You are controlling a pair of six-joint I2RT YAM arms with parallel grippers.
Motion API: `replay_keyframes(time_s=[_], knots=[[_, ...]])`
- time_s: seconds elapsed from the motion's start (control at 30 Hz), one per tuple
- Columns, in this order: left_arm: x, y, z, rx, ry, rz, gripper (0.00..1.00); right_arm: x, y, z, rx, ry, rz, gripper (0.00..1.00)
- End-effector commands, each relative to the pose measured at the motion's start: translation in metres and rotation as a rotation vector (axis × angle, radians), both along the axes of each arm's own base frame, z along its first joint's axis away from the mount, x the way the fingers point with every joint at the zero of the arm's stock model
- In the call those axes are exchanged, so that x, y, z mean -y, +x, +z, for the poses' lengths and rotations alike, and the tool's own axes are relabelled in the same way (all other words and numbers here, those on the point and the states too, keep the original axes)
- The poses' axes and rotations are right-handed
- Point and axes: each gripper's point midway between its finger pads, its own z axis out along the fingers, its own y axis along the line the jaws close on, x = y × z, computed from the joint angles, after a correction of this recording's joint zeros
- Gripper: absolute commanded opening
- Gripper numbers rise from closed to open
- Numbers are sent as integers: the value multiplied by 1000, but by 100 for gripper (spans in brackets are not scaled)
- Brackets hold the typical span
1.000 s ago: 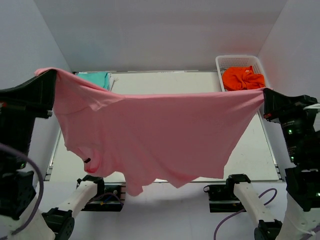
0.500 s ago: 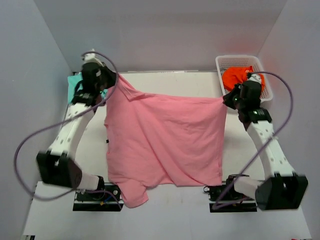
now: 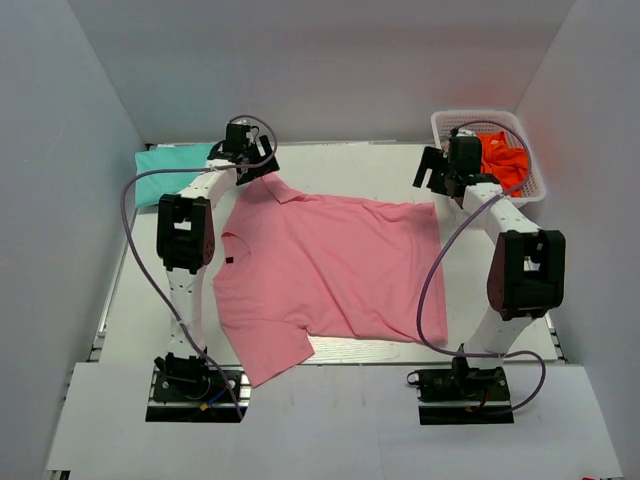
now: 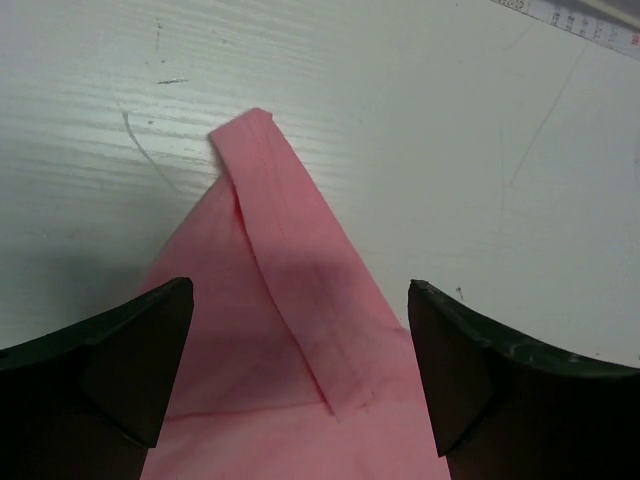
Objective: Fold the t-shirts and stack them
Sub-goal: Flatten out the tshirt
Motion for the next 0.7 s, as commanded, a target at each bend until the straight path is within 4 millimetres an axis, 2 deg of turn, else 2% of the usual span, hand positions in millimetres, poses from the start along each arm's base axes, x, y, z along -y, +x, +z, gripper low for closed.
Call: replay_keyframes(time_s=[0.0, 0.03, 0.07, 0.1, 0.13, 0.17, 0.2, 0.23, 0.27, 0.3, 0.33, 0.37, 0.4, 0.43, 0.47, 0.5, 0.57, 0.67], knots=[[2, -2, 78, 136, -30, -25, 100, 4, 4, 58, 142, -38, -3, 90], [5, -10, 94, 164, -30, -27, 100, 3, 0, 57, 139, -37, 4, 90], [4, -13, 104, 178, -32, -27, 100, 1, -7, 76, 177, -33, 9, 90], [3, -17, 117, 193, -35, -27, 100, 2, -14, 68, 158, -34, 9, 90], [5, -25, 119, 186, -25, -24, 100, 0, -19, 73, 168, -28, 10, 90], [1, -36, 139, 200, -21, -15, 100, 0, -29, 92, 207, -10, 4, 90], [-1, -46, 137, 178, -26, -9, 100, -2, -38, 80, 183, -6, 7, 90], [-4, -56, 140, 163, -24, 5, 100, -1, -44, 79, 178, 6, -3, 90], [-7, -70, 139, 133, -26, 11, 100, -3, -54, 97, 220, 34, -11, 90], [-11, -93, 143, 124, -24, 11, 100, -4, -63, 85, 193, 41, -10, 90], [-13, -106, 143, 116, -33, 19, 100, -5, -72, 76, 168, 54, -12, 90], [-13, -118, 143, 112, -50, 17, 100, -5, -84, 75, 172, 61, -9, 90], [-15, -140, 115, 52, -45, 10, 100, -8, -88, 72, 163, 85, -8, 90], [-14, -155, 132, 97, -78, 2, 100, -11, -99, 57, 126, 93, 4, 90], [-8, -166, 128, 99, -98, -11, 100, -14, -102, 57, 128, 108, 13, 90], [-9, -178, 108, 76, -101, -20, 100, -17, -105, 52, 118, 119, 14, 90], [-9, -195, 94, 50, -127, -11, 100, -24, -110, 36, 73, 122, 35, 90], [-1, -204, 79, 18, -161, -42, 100, -39, -114, 7, -26, 87, 83, 90]])
